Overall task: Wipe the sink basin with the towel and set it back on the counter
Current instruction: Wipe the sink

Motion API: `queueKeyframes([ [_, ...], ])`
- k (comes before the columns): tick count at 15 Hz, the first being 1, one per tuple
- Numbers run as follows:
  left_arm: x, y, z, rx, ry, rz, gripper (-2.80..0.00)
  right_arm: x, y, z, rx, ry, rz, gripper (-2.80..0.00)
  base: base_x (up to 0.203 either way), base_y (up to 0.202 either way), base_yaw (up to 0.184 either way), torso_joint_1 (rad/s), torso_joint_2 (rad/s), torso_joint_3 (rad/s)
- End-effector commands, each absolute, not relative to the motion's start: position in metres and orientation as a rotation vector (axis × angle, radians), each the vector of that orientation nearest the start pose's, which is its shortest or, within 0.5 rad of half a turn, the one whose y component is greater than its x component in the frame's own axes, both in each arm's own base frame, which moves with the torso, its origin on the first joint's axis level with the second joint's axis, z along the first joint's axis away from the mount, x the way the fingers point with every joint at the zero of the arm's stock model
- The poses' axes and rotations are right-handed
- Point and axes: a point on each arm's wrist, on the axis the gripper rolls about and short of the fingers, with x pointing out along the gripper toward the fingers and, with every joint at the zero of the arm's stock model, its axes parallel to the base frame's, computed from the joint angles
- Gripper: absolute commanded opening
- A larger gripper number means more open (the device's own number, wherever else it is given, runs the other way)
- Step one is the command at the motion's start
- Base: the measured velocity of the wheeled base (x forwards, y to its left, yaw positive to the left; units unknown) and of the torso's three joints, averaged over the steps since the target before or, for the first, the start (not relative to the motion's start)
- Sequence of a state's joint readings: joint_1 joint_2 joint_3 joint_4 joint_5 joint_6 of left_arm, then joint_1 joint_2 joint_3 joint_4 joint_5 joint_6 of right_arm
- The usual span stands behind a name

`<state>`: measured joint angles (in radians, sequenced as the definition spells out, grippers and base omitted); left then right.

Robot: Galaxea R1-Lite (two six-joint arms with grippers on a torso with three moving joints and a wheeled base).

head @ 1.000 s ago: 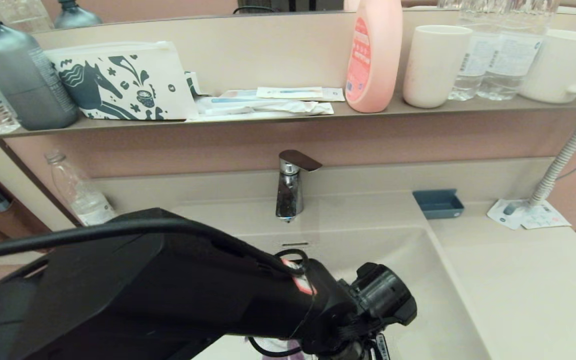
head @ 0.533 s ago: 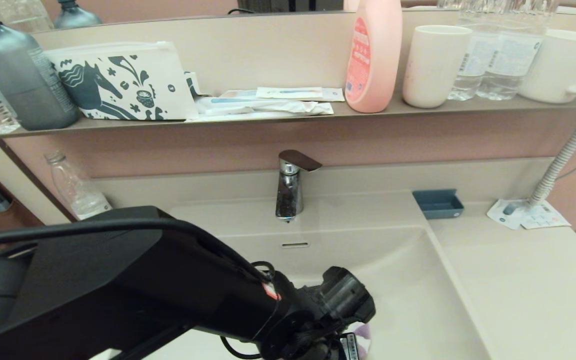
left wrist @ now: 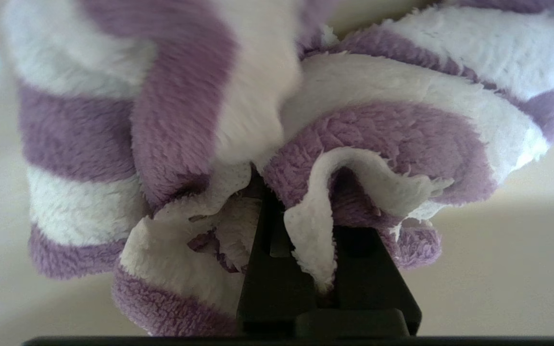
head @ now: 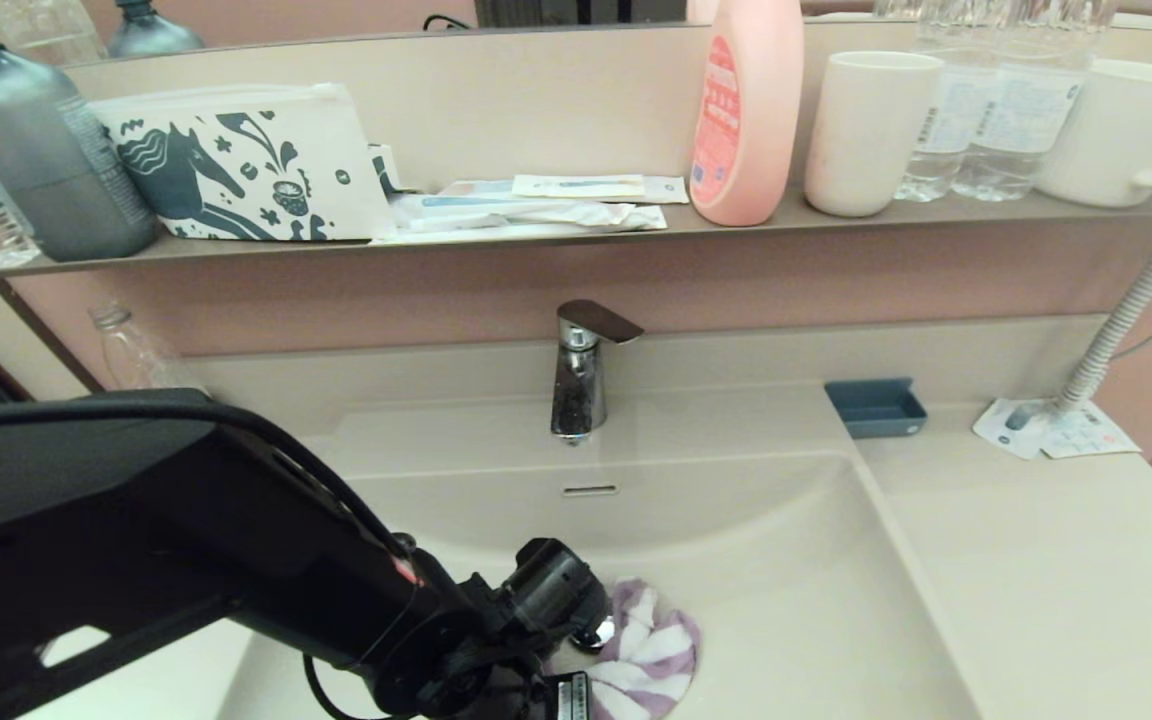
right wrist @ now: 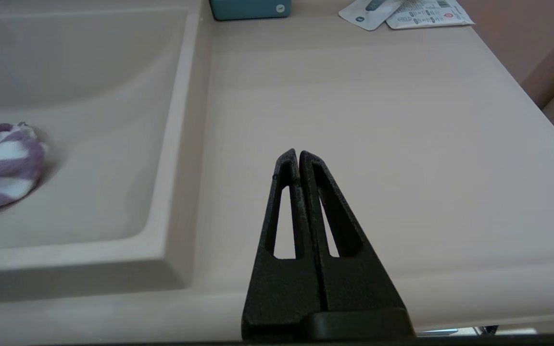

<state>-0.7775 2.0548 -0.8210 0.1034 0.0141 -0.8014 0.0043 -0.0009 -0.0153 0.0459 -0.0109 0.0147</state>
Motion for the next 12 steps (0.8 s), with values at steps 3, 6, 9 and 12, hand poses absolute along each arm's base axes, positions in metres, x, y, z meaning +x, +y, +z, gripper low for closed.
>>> queueKeyframes([
  [3,0.198,-0.181,0.033,-0.129,1.401,-0.073,-2.80,-0.024,0.000,0.075,0.014,0.031,-0.006,-2.80,0.000,0.000,0.000,0.000,0.00,0.000],
  [6,0.206,-0.158,0.033,-0.099,1.404,-0.061,-2.80,-0.024,0.000,0.075,0.014,0.031,-0.006,-2.80,0.000,0.000,0.000,0.000,0.00,0.000],
  [9,0.216,-0.129,0.036,-0.015,1.386,-0.096,-2.80,-0.024,0.000,0.075,0.015,0.031,-0.006,-2.80,0.000,0.000,0.000,0.000,0.00,0.000],
  [12,0.227,-0.102,0.048,0.052,1.330,-0.145,-2.80,-0.024,0.000,0.075,0.015,0.031,-0.006,-2.80,0.000,0.000,0.000,0.000,0.00,0.000],
])
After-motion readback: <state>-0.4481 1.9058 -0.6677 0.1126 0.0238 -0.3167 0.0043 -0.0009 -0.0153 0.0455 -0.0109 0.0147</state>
